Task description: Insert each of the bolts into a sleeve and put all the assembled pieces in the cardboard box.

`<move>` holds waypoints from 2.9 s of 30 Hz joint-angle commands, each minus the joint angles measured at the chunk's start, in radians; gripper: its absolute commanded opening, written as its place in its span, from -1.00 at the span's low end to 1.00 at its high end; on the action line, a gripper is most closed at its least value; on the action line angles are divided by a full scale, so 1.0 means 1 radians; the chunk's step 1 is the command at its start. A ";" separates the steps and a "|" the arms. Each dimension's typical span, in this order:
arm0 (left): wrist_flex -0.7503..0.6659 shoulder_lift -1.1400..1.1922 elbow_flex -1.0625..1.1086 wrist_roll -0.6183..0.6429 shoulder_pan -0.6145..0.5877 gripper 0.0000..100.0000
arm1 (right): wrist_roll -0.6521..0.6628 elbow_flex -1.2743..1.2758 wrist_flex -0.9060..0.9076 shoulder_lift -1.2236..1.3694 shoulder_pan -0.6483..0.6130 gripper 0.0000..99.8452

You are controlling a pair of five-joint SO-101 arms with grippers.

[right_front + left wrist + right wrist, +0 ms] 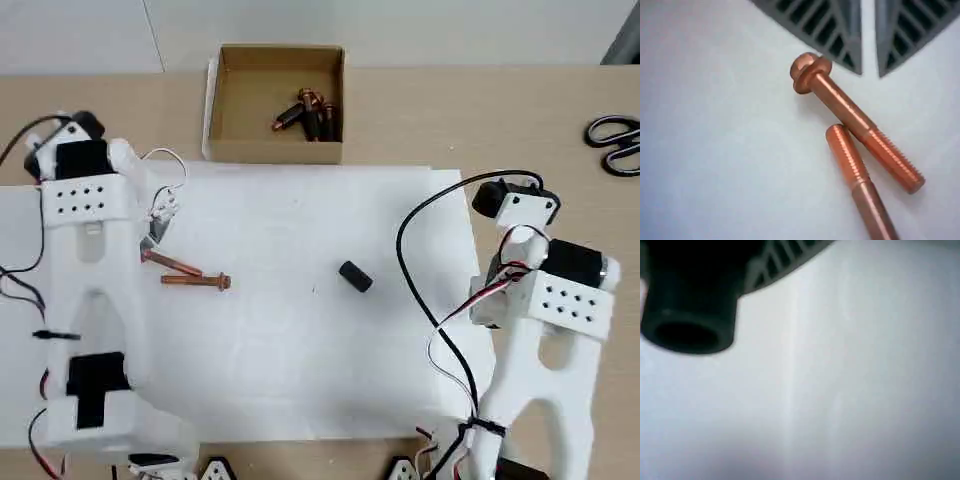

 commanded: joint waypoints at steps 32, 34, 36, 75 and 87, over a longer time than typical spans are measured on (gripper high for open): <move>-0.172 0.233 -0.033 0.160 -0.038 -0.63 | 0.011 0.037 -0.091 -0.021 0.008 -0.99; -0.178 0.233 -0.031 0.160 -0.058 -0.63 | 0.011 0.037 -0.091 -0.021 0.008 -0.99; -0.180 0.233 -0.031 0.160 -0.075 -0.63 | 0.011 0.037 -0.091 -0.021 0.008 -0.99; -0.295 0.236 0.168 0.161 -0.086 -0.63 | 0.011 0.038 -0.087 -0.028 0.010 -0.99; -0.333 0.405 0.166 0.160 -0.146 -0.99 | 0.011 0.038 -0.084 -0.028 0.010 -0.99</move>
